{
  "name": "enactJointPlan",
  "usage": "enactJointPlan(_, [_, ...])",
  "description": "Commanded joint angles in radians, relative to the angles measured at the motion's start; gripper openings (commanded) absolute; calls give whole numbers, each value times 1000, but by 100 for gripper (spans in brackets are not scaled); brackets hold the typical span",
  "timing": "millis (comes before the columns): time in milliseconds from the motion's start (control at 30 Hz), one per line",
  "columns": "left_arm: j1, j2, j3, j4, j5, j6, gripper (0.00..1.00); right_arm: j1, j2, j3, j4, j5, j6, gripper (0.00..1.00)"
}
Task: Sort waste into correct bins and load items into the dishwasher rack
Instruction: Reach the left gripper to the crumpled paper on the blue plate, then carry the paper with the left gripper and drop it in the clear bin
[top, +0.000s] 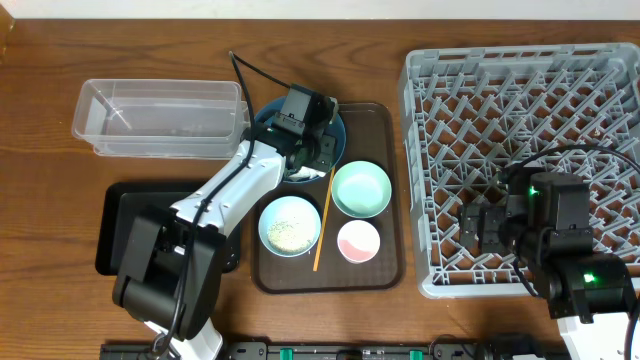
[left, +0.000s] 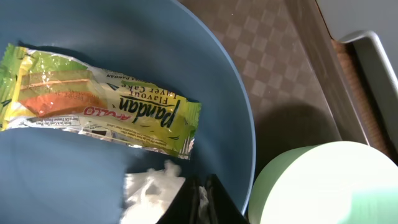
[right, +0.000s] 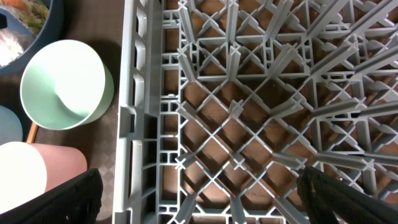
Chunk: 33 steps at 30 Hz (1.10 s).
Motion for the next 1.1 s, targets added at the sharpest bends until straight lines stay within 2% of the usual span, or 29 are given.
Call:
enactJointPlan(0, [5, -31, 13, -6, -9, 0, 6, -4, -5, 18, -2, 6, 7, 99])
enactJointPlan(267, [78, -216, 13, 0, -66, 1, 6, -4, -5, 18, -2, 6, 7, 99])
enactJointPlan(467, [224, -360, 13, 69, -263, 5, 6, -4, -5, 18, -14, 6, 7, 99])
enactJointPlan(600, [333, -365, 13, 104, -279, 5, 7, -4, -5, 18, -15, 6, 8, 99])
enactJointPlan(667, [376, -347, 12, 110, -278, 5, 13, -4, -5, 18, -15, 6, 8, 99])
enactJointPlan(700, [390, -337, 12, 113, -278, 5, 22, -4, -5, 18, -15, 6, 7, 99])
enactJointPlan(733, [406, -322, 12, 121, -278, 5, 43, -4, -5, 18, -15, 6, 7, 99])
enactJointPlan(767, [417, -311, 12, 130, -278, 5, 54, -4, -5, 18, -15, 6, 7, 99])
enactJointPlan(900, [430, -299, 12, 145, -248, 5, 57, -4, -5, 18, -18, 6, 7, 99])
enactJointPlan(1067, [406, -301, 12, 114, -9, 4, 57, -4, -5, 18, -16, 6, 8, 99])
